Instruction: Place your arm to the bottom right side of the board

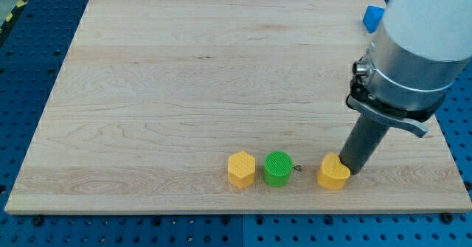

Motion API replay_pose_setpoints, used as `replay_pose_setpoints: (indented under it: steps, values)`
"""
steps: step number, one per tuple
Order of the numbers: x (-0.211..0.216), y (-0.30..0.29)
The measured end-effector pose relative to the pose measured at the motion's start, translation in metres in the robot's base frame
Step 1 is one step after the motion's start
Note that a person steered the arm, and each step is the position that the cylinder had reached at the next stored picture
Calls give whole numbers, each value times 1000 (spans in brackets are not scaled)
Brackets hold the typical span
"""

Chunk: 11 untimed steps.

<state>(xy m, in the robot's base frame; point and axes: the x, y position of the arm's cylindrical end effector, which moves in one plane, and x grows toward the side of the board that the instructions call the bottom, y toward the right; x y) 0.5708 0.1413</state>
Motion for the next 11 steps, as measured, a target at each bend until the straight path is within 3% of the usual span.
replay_pose_setpoints:
  steps: [2, 4, 6, 11]
  values:
    - [0, -14]
    - [0, 29]
    - [0, 36]
    - [3, 159]
